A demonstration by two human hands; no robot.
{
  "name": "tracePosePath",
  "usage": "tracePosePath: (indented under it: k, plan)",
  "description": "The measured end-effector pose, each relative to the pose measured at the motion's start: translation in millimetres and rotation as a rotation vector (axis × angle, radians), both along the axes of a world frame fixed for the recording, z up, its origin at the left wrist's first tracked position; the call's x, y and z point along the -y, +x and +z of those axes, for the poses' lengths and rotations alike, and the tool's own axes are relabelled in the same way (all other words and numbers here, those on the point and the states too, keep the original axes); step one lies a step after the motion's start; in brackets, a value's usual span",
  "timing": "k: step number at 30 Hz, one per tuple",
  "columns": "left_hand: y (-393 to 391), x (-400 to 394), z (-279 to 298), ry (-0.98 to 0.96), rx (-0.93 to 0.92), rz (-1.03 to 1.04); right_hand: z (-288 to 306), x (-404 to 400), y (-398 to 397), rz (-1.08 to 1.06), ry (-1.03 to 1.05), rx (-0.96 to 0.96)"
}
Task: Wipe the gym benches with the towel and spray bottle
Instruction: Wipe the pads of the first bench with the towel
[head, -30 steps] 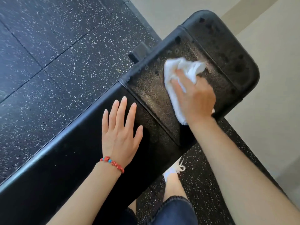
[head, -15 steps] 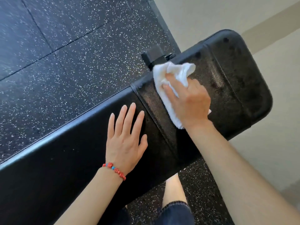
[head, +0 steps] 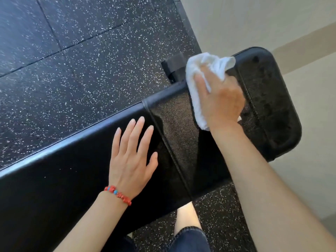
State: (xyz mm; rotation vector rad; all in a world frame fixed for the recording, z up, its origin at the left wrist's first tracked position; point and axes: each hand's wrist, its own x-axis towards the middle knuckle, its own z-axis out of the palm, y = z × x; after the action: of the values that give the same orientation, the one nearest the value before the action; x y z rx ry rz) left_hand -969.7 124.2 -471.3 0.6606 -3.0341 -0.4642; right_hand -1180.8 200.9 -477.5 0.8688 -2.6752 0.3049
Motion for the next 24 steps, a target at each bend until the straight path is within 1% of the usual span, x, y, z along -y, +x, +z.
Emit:
tracePosePath:
  k: [1,2,4,6,7,8,10,12,13,16,20,24]
  plan:
    - [-6,0,0,0.008,-0.014,0.010,1,1,-2,-0.053,-0.031,0.028]
    - [-13,-1,1,0.018,-0.028,0.013,0,1,2,-0.057,-0.030,0.026]
    - [-27,-2,2,0.031,-0.055,0.000,-5,-3,18,0.068,0.030,-0.024]
    - [-40,-5,2,0.026,-0.060,-0.026,-5,-10,24,0.232,0.057,-0.009]
    - [-46,-7,2,0.024,-0.050,-0.037,-4,-14,18,0.272,0.061,-0.006]
    - [-51,-10,1,0.024,-0.036,-0.045,-4,-17,9,0.266,0.062,-0.026]
    - [-58,-13,-1,0.018,-0.001,-0.058,-3,-20,-10,0.135,0.038,-0.038]
    - [-61,-15,-3,-0.011,0.030,-0.061,-2,-21,-22,-0.015,-0.029,0.029]
    - [-62,-16,-4,-0.023,0.033,-0.060,-3,-22,-22,-0.052,-0.037,0.049]
    - [-60,-18,-4,-0.030,0.037,-0.043,-7,-48,-6,-0.029,-0.023,0.019]
    - [-69,-25,0,-0.045,0.033,-0.033,-6,-100,16,0.002,-0.030,0.065]
    - [-89,-35,3,-0.026,0.002,-0.062,-5,-93,3,-0.006,-0.039,0.084]
